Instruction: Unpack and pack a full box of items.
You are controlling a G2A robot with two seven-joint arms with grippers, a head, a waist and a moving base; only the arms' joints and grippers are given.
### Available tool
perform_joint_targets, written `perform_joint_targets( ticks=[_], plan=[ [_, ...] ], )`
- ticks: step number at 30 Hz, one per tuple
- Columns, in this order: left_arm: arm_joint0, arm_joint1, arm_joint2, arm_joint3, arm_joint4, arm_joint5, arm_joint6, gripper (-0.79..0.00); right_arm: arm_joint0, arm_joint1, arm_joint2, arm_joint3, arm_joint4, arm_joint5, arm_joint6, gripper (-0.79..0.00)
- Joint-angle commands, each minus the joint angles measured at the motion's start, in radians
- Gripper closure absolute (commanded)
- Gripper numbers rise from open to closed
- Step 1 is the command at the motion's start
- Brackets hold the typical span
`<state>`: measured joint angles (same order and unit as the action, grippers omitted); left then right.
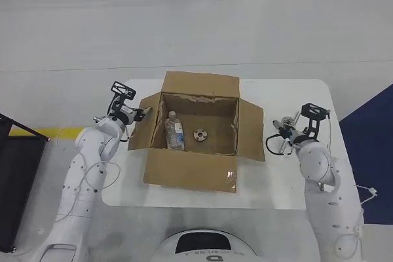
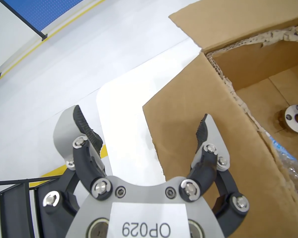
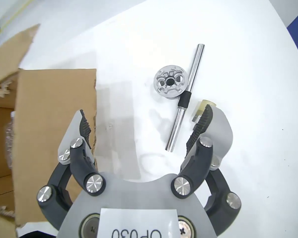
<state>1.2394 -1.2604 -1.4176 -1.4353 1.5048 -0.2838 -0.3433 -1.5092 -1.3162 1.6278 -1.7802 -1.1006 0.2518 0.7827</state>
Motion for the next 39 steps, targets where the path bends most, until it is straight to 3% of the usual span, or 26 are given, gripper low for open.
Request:
perform_joint_targets(
  ticks=[1,5,18,20,23,36,37,38,39],
  plan=[
    [0.0,0.0,0.001,0.0,-0.007,0.004,0.001,-0.785,0.075,-0.001,-0.044,0.09,-0.087,0.04,0.01,-0.61],
    [0.008,0.002,-0.002,0.006,-0.011,0.01,0.004,-0.785,0.174,-0.007,-0.12,0.204,-0.223,0.128,0.016,-0.625],
    [0.019,0.007,-0.017,0.01,-0.041,0.027,0.008,-0.785,0.328,-0.017,-0.162,0.422,-0.238,0.152,0.083,-0.379],
    [0.018,0.007,-0.018,0.011,-0.043,0.028,0.006,-0.785,0.332,-0.018,-0.167,0.428,-0.237,0.154,0.086,-0.296],
    [0.014,0.008,-0.015,0.011,-0.045,0.027,0.003,-0.785,0.32,-0.019,-0.167,0.409,-0.236,0.156,0.092,0.0],
    [0.003,0.012,-0.008,0.021,-0.048,0.021,0.002,-0.785,0.135,-0.017,-0.125,0.134,-0.25,0.223,0.06,0.0],
    [0.003,0.012,-0.009,0.022,-0.048,0.021,0.003,-0.785,0.119,-0.017,-0.108,0.12,-0.242,0.235,0.051,-0.028],
    [0.003,0.013,-0.01,0.022,-0.048,0.02,0.002,-0.785,0.105,-0.016,-0.088,0.112,-0.226,0.248,0.048,-0.262],
    [0.003,0.013,-0.012,0.022,-0.049,0.02,0.002,-0.785,0.094,-0.016,-0.069,0.107,-0.21,0.249,0.045,-0.366]
  ],
)
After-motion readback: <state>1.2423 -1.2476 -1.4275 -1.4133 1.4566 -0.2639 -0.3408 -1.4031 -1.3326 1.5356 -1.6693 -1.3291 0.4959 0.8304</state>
